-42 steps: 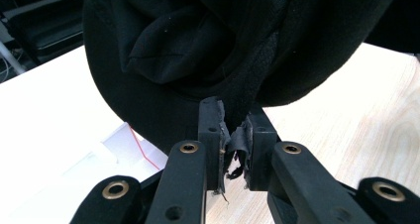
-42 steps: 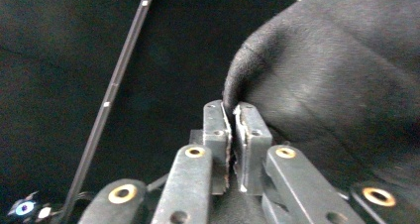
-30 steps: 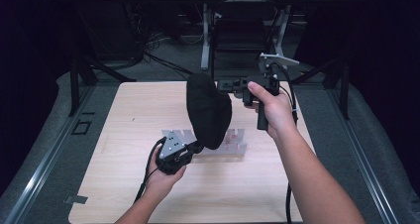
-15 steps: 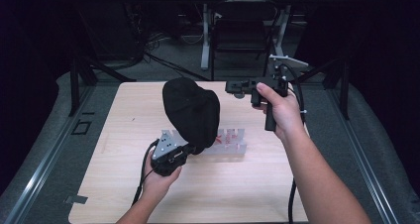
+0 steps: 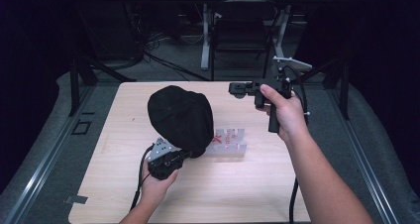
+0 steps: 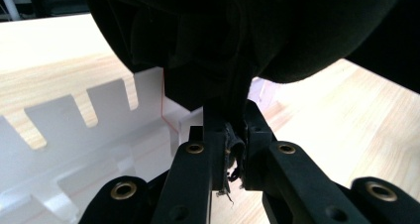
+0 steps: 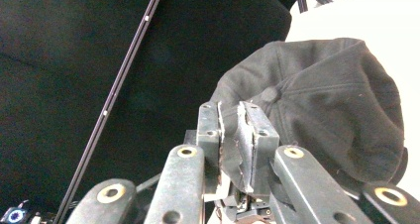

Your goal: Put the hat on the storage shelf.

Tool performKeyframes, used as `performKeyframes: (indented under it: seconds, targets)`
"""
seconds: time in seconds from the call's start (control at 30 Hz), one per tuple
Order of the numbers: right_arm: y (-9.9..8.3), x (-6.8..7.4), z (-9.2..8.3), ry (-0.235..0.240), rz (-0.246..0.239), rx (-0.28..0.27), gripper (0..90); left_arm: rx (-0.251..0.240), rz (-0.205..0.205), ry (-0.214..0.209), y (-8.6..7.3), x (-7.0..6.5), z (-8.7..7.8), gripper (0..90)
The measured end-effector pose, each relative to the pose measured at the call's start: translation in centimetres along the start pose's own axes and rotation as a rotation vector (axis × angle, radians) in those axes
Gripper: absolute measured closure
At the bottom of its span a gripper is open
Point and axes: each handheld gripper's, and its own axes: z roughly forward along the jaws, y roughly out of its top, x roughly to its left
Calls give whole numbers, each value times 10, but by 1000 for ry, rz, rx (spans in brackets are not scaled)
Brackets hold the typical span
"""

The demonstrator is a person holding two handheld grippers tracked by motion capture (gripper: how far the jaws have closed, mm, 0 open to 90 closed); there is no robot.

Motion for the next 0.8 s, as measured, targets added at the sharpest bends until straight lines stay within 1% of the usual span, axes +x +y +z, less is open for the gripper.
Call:
performKeyframes:
  seconds: [0.03, 0.07, 0.1, 0.2, 0.23, 0.3, 0.33, 0.37, 0.4, 0.57, 0.6, 0.63, 0.67, 0.73, 0.77, 0.8]
  targets:
    - [0, 0, 0, 0, 0, -2, 788, 3, -4, 0, -3, 1, -1, 850]
    - [-1, 1, -2, -19, -10, -11, 766, 0, -10, 3, -6, 3, -1, 847]
    - [-1, 1, -2, -21, -14, -11, 762, 2, -10, -6, -7, 4, -2, 847]
    - [-2, 2, -4, -20, -22, -10, 759, 12, -11, -10, -8, 4, -3, 845]
    - [-2, 2, -5, -19, -22, -11, 759, -3, -9, -6, -9, 4, -2, 844]
    - [-3, 3, -6, -22, -26, -11, 759, -1, -18, 2, -9, 4, -2, 842]
    - [-3, 3, -7, -24, -26, -10, 759, -10, -23, 21, -9, 3, -2, 840]
    - [-3, 3, -8, -27, -28, -13, 759, -10, -24, 21, -9, 3, -2, 839]
    - [-3, 3, -9, -29, -25, -16, 759, 12, -21, -3, -8, 4, -3, 838]
    - [-2, 1, -11, -33, -28, -21, 752, 16, -21, 1, -8, 4, -4, 829]
    - [-2, 1, -12, -34, -29, -23, 750, 10, -26, 1, -8, 4, -5, 823]
    - [-2, 1, -12, -36, -26, -27, 748, 2, -31, 19, -8, 3, -5, 819]
    - [-2, 1, -12, -37, -28, -28, 747, 8, -33, -4, -7, 5, -7, 814]
    - [-3, 1, -13, -38, -32, -23, 746, 1, -32, -1, -7, 5, -8, 791]
    - [-3, 1, -14, -40, -38, -18, 745, -3, -50, -5, -5, 7, -11, 781]
    - [-4, 2, -14, -38, -34, -25, 743, -8, -65, -6, -5, 7, -12, 765]
